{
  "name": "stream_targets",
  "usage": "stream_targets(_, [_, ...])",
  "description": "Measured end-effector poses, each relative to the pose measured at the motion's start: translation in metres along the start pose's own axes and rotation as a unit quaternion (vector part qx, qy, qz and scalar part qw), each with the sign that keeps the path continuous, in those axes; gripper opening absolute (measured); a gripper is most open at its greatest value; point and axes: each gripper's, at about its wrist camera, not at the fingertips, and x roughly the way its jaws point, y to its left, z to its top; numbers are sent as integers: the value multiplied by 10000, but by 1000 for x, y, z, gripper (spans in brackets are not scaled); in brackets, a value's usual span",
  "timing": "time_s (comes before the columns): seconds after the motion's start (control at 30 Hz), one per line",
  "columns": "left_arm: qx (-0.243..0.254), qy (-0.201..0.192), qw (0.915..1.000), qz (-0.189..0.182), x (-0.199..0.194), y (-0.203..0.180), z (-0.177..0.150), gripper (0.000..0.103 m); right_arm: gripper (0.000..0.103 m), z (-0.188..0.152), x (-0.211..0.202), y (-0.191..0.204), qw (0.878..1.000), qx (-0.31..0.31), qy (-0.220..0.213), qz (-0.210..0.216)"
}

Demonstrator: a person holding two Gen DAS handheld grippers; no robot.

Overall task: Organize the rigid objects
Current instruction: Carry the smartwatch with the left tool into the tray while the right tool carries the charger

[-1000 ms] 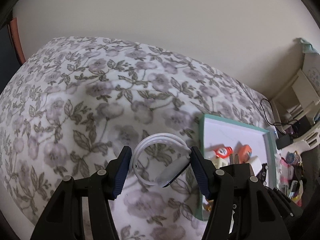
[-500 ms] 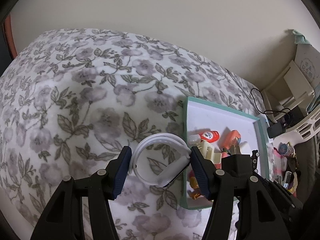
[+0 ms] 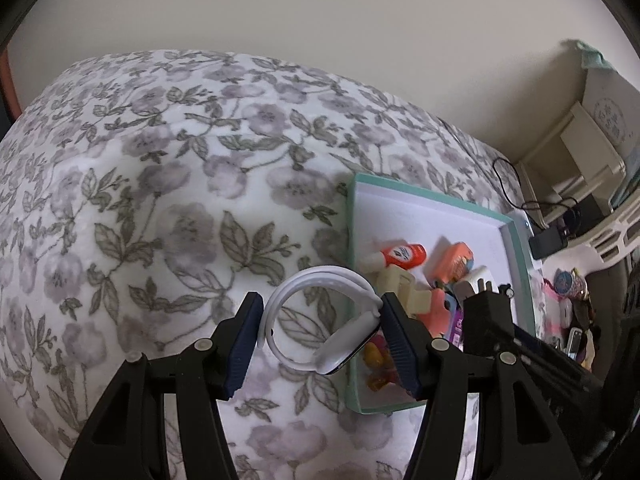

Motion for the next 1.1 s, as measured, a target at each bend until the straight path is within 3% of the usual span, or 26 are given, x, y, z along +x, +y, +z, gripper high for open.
stream_targets(0.37, [595, 377, 9975, -81, 25, -42, -14, 62, 48, 1, 5, -50, 9978, 593, 156, -250])
stream_targets(0.73, [1530, 426, 9873, 7, 40, -94, -35, 62, 48, 1, -1, -66, 9959, 840, 85, -330])
stream_targets(1.1, [1816, 358, 9827, 49, 50, -107, -40, 62, 48, 1, 0, -64, 9961, 815, 85, -323])
